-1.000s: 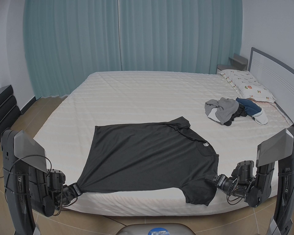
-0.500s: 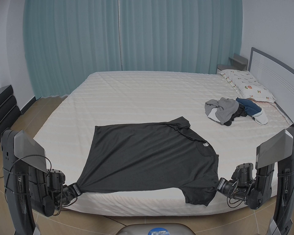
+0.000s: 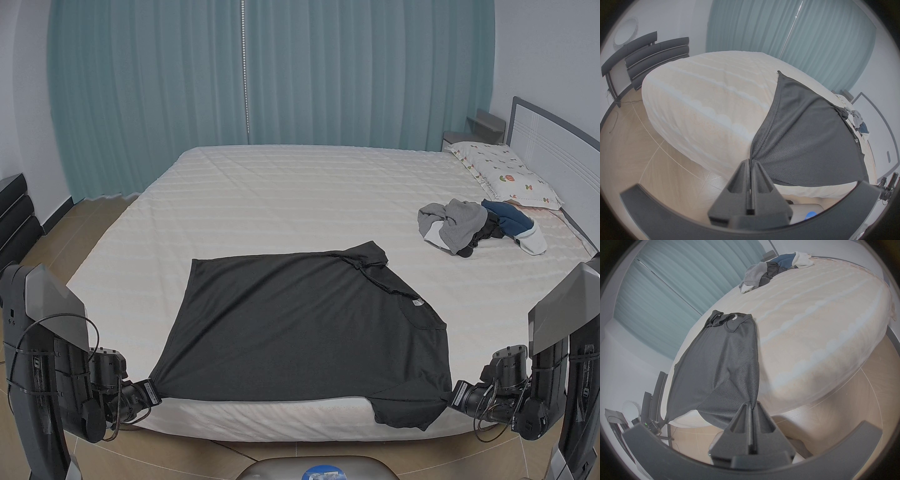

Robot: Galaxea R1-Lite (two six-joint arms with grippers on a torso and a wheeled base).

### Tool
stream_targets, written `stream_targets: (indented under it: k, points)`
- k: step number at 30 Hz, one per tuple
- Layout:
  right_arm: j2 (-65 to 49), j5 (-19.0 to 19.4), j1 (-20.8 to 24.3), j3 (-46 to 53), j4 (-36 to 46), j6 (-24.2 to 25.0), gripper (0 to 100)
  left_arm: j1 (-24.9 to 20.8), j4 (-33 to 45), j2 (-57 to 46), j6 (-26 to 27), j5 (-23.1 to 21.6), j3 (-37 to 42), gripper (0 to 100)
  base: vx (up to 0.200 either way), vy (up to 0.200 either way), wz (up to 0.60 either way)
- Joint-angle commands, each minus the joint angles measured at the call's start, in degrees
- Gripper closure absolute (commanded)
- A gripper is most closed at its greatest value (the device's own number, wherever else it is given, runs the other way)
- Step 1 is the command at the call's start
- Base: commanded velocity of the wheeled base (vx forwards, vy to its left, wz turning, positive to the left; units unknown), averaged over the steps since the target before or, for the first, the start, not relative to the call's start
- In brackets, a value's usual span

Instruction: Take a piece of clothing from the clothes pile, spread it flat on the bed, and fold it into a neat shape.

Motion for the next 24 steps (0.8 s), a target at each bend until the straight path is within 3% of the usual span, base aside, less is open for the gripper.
stream_targets:
  k: [1,7,8,9,10,24]
  points:
    - [2.7,0.1,0.4,2.3,-1.7,-0.3,100,0.6,0.0,0.4,0.9,0.1,0.9,100,0.0,0.0,0.0]
    - [2.8,0.2,0.4,1.7,-1.7,-0.2,100,0.5,0.0,0.6,0.7,0.0,1.0,100,0.0,0.0,0.0]
    - [2.9,0.2,0.4,1.3,-1.7,-0.2,0,0.4,0.0,0.8,0.6,-0.1,1.0,100,0.0,0.0,0.0]
    - [2.9,0.2,0.4,1.0,-1.7,-0.2,0,0.4,0.0,1.0,0.5,-0.1,1.0,100,0.0,0.0,0.0]
    - [2.9,0.2,0.4,0.5,-1.7,-0.1,0,0.3,0.0,1.1,0.5,-0.1,1.0,0,0.0,0.0,0.0]
    - [-10.4,0.7,-3.9,-1.8,-1.4,0.4,0,0.3,0.0,-5.5,-0.9,-0.2,0.8,0,0.0,0.0,0.0]
